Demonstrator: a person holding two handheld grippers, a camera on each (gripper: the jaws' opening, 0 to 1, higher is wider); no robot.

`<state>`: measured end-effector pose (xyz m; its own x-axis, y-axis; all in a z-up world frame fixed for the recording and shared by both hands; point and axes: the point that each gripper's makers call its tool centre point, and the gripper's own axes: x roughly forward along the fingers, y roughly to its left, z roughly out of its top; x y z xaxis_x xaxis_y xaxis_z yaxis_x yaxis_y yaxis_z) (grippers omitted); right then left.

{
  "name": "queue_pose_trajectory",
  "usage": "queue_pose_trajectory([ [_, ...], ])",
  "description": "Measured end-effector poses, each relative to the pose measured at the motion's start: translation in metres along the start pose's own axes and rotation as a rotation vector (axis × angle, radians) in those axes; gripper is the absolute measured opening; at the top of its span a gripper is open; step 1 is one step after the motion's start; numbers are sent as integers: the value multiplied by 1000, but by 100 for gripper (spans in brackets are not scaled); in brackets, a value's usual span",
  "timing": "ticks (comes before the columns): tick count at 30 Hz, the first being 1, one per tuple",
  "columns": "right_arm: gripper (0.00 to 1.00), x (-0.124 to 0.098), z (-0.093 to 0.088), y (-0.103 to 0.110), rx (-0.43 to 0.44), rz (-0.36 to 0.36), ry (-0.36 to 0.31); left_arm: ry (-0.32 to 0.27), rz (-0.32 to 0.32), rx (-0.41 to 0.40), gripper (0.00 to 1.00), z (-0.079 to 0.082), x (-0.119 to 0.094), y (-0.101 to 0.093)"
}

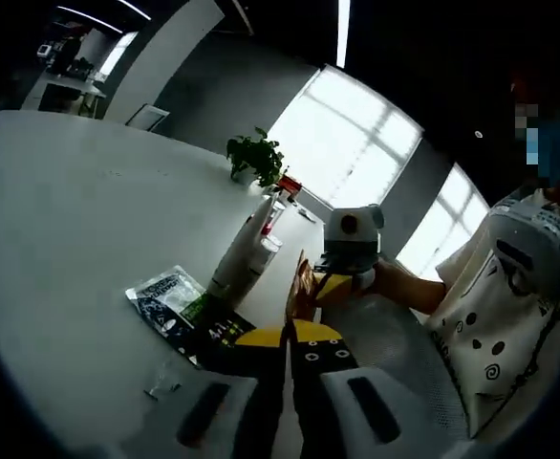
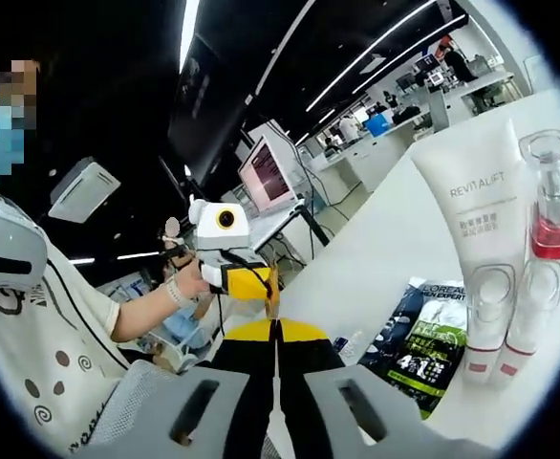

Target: Arrange the skincare products in the storage area until every visible bottle or jar stands upright without overlapping.

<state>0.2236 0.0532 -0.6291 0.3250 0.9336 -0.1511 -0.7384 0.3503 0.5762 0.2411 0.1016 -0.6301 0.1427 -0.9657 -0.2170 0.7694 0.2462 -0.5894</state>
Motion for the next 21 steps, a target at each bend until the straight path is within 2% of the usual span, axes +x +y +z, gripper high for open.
queue_pose_trajectory([
  [1,1,0,1,0,8,5,-7,-33,-21,-46,0,4,0,-3],
  [2,1,1,3,0,28,10,-19,-36,-21,-62,0,4,-1,-2],
  [6,1,6,-2,-5,41,-8,-4,-24,2,-37,0,1,-1,1],
  [12,1,14,-7,-6,61,-17,11,-53,27,-38,0,7,-6,7],
  [16,1,20,-13,-11,82,-48,33,-52,44,-26,0,7,-7,12],
  [21,1,27,-17,-16,82,-81,46,-50,108,-31,0,6,-10,24],
])
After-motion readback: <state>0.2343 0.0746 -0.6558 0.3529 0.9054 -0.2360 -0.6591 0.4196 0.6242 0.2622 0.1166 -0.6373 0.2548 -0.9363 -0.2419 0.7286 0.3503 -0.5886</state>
